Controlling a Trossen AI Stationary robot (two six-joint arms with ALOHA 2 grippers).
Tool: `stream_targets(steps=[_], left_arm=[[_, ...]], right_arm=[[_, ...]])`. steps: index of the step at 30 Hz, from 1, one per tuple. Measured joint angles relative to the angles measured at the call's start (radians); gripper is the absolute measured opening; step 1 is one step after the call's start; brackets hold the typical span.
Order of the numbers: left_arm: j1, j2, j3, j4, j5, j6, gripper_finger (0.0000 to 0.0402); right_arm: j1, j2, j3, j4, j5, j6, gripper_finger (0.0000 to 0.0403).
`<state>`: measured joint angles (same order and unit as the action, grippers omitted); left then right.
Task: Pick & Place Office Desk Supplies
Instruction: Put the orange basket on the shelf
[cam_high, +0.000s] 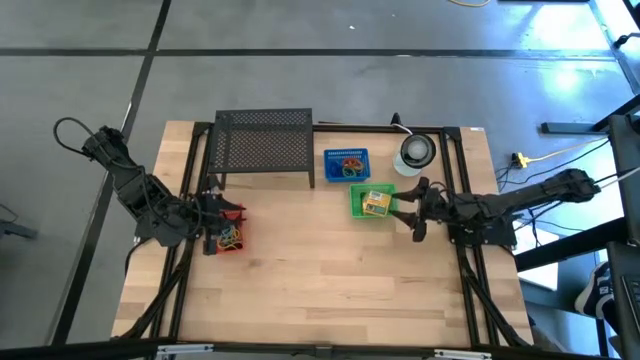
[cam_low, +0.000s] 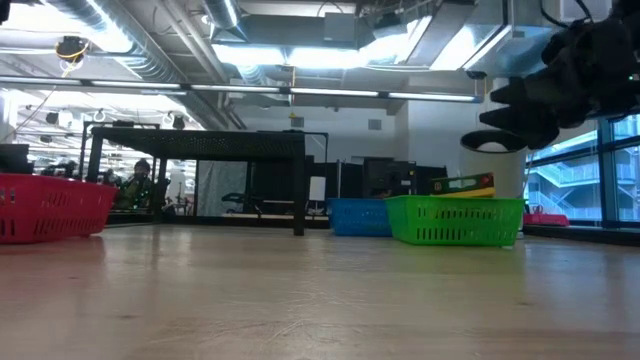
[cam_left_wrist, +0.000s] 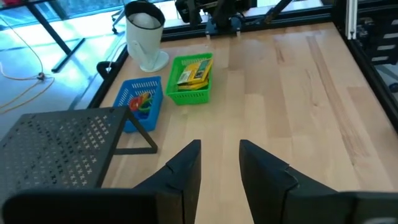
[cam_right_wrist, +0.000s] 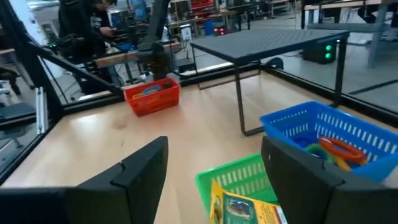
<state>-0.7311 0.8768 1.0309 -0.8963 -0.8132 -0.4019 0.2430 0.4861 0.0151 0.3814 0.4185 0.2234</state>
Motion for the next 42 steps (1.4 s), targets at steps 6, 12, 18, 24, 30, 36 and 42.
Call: stream_targets(steps=[6, 12, 18, 24, 30, 36, 42], left_arm=[[0.0, 0.0, 0.0, -0.029, 0.003, -0.061, 0.0104], [0.0, -0.086, 0.0, -0.143, 0.004, -0.156, 0.0102], [-0.016, -0.281, -0.052, -0.125, -0.046, -0.213, 0.0106], [-0.02, -0.471, -0.254, 0.007, -0.081, -0.141, 0.0105], [-0.02, -0.664, -0.389, 0.135, -0.097, -0.027, 0.0103], [-0.02, -0.829, -0.54, 0.258, -0.095, 0.016, 0.0103], [-0.02, -0.872, -0.624, 0.397, -0.067, 0.109, 0.0107]], right_arm=[[-0.081, -0.007, 0.0, 0.0, -0.135, 0.0, 0.026], [-0.099, -0.002, 0.001, -0.027, -0.126, 0.001, 0.026], [-0.097, -0.001, 0.002, -0.048, -0.124, 0.031, 0.026], [-0.097, -0.001, 0.002, -0.045, -0.124, 0.032, 0.026], [-0.097, -0.001, 0.002, -0.045, -0.123, 0.025, 0.026], [-0.097, -0.001, 0.002, -0.053, -0.12, -0.001, 0.026], [-0.097, -0.001, 0.002, -0.053, -0.12, -0.024, 0.026]])
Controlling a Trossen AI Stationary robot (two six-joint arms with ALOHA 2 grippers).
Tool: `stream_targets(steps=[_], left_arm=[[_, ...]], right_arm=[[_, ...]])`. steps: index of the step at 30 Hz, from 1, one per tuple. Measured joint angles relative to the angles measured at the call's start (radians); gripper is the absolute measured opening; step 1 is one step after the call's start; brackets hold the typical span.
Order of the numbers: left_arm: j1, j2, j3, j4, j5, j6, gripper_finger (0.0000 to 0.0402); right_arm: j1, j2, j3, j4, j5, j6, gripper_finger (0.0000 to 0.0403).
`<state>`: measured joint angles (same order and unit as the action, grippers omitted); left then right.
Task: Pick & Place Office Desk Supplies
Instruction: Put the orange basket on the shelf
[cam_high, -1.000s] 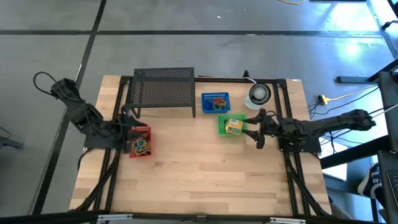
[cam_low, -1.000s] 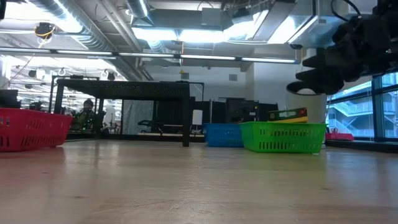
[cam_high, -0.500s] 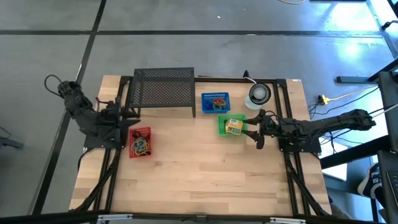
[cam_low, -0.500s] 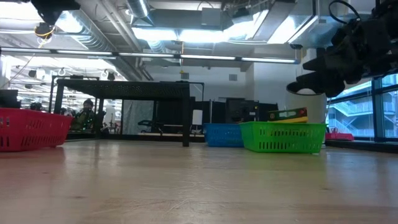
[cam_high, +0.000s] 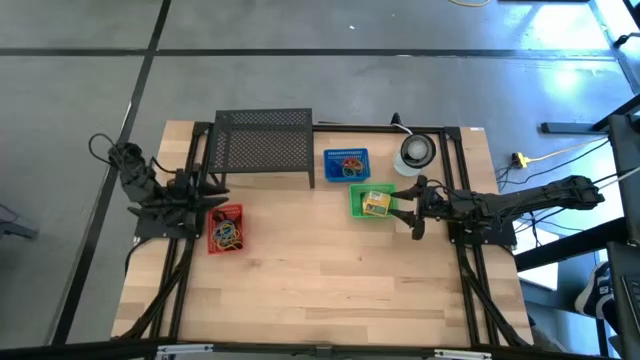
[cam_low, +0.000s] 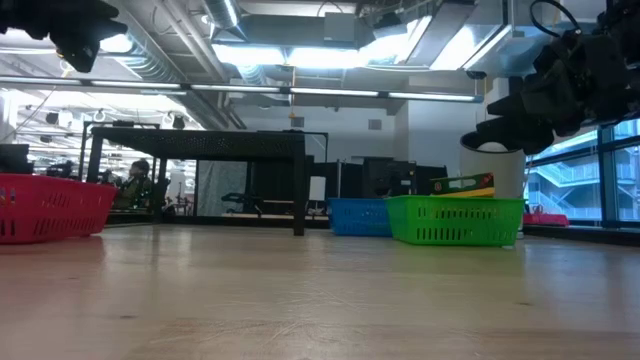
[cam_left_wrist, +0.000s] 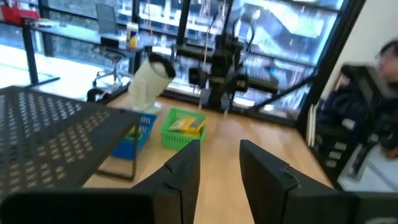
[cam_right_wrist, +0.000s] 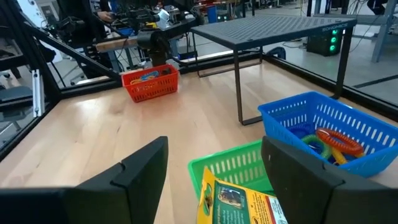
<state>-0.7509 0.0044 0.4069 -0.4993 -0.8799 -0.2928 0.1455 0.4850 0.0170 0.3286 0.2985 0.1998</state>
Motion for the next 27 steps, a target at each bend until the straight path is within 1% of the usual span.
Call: stream_targets(steps=[4, 10, 14, 19, 27], left_arm=[[0.0, -0.002, -0.042, 0.059, 0.014, 0.035, 0.0105], [0.0, 0.003, -0.077, 0.094, 0.011, 0.008, 0.0105], [0.0, 0.003, -0.142, 0.155, 0.011, 0.01, 0.0109], [0.0, 0.003, -0.205, 0.262, 0.01, 0.058, 0.0109], [0.0, 0.003, -0.242, 0.268, 0.028, 0.04, 0.0109]], right_arm=[[0.0, 0.0, 0.0, -0.002, 0.011, -0.007, 0.026], [0.0, 0.0, 0.0, -0.001, 0.055, -0.007, 0.026], [0.0, 0.0, 0.0, -0.002, 0.061, -0.007, 0.026], [0.0, 0.0, 0.0, -0.002, 0.06, -0.007, 0.026], [0.0, 0.0, 0.0, -0.002, 0.06, -0.007, 0.026]])
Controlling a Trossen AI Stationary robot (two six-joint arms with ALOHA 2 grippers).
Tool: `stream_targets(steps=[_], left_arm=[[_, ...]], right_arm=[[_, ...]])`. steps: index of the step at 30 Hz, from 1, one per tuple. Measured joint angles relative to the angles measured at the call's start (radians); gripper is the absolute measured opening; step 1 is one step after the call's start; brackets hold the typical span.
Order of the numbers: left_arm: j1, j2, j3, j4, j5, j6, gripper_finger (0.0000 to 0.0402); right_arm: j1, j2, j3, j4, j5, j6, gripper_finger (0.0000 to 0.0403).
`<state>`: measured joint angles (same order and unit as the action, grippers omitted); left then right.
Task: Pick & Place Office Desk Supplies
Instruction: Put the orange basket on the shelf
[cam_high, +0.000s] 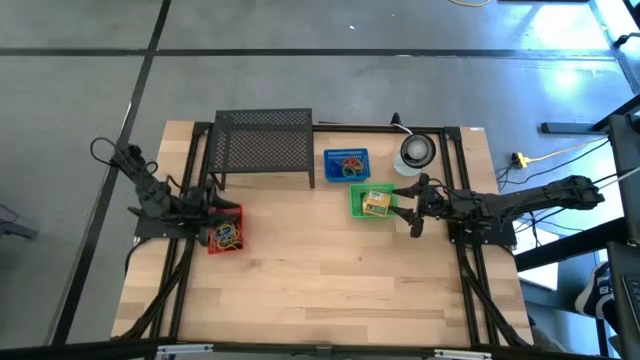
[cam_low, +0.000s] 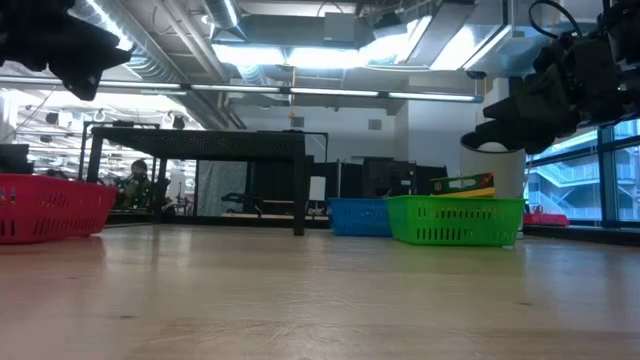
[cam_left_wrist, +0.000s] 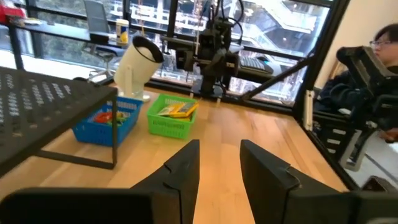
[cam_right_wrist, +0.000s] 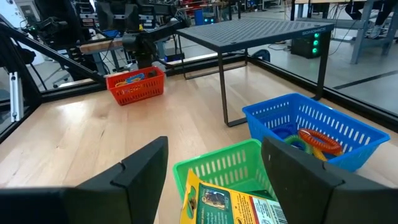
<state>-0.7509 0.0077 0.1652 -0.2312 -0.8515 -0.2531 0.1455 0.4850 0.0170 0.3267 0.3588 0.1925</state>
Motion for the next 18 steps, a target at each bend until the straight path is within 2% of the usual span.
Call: stream_targets(steps=[7, 13, 18], left_arm=[[0.0, 0.0, -0.023, -0.005, 0.059, -0.014, 0.0109], [0.0, 0.001, -0.024, -0.049, 0.066, -0.002, 0.0109], [0.0, 0.001, -0.024, -0.065, 0.069, -0.055, 0.0109]], right_arm=[[0.0, 0.0, 0.0, 0.0, 0.0, 0.0, 0.026], [0.0, 0.0, 0.0, 0.0, 0.0, 0.0, 0.026], [0.0, 0.0, 0.0, 0.001, 0.0, 0.0, 0.026]])
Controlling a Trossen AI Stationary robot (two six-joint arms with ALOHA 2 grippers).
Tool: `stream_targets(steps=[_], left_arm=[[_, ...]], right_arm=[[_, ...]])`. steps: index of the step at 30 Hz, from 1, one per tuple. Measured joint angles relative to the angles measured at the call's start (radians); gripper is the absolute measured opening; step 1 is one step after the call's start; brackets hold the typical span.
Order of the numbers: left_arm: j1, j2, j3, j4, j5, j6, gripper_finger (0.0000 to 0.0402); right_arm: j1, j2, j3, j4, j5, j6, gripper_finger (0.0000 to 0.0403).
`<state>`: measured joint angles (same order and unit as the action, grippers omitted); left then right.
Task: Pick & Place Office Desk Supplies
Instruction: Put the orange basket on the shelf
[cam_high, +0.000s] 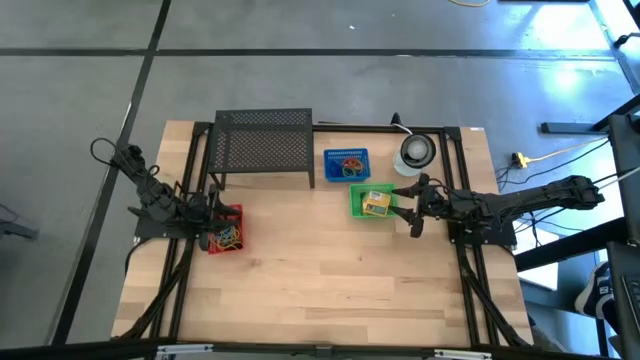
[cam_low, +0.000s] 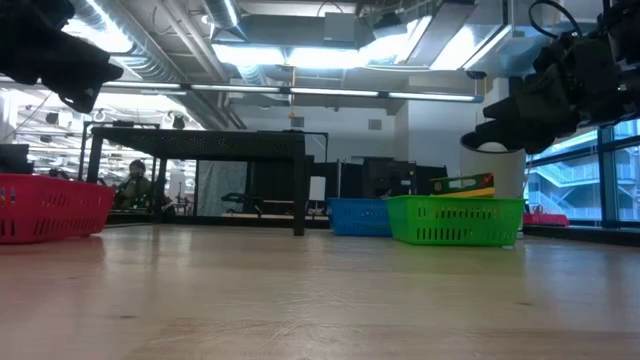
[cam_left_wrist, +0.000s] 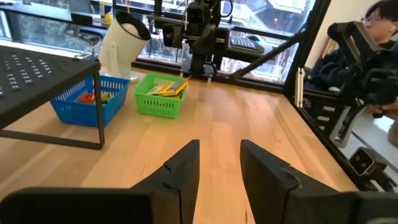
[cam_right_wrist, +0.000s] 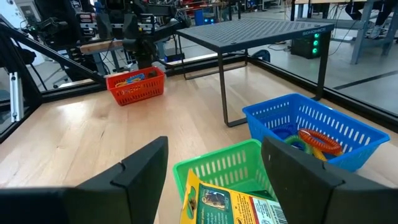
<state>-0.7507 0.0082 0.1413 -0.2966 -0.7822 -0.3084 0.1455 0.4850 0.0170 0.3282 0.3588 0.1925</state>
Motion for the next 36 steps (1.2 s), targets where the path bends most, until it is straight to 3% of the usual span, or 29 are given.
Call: stream_targets(steps=[5, 11, 27, 33, 36], left_arm=[[0.0, 0.0, 0.0, 0.008, 0.024, -0.001, 0.0109], [0.0, 0.0, 0.0, 0.008, 0.021, 0.068, 0.0109], [0.0, 0.0, 0.0, 0.016, 0.011, -0.063, 0.0109], [0.001, 0.0, 0.0, 0.039, -0.14, -0.043, 0.0109], [0.001, 0.001, 0.0, 0.04, -0.119, -0.046, 0.0109]], right_arm=[[0.0, 0.0, 0.0, 0.049, 0.0, 0.006, 0.026], [0.0, 0.0, 0.0, 0.098, -0.001, 0.127, 0.026], [0.0, 0.0, 0.0, 0.098, -0.016, 0.166, 0.026], [0.0, 0.0, 0.0, 0.098, -0.02, 0.218, 0.026], [0.0, 0.0, 0.0, 0.098, -0.02, 0.252, 0.026]])
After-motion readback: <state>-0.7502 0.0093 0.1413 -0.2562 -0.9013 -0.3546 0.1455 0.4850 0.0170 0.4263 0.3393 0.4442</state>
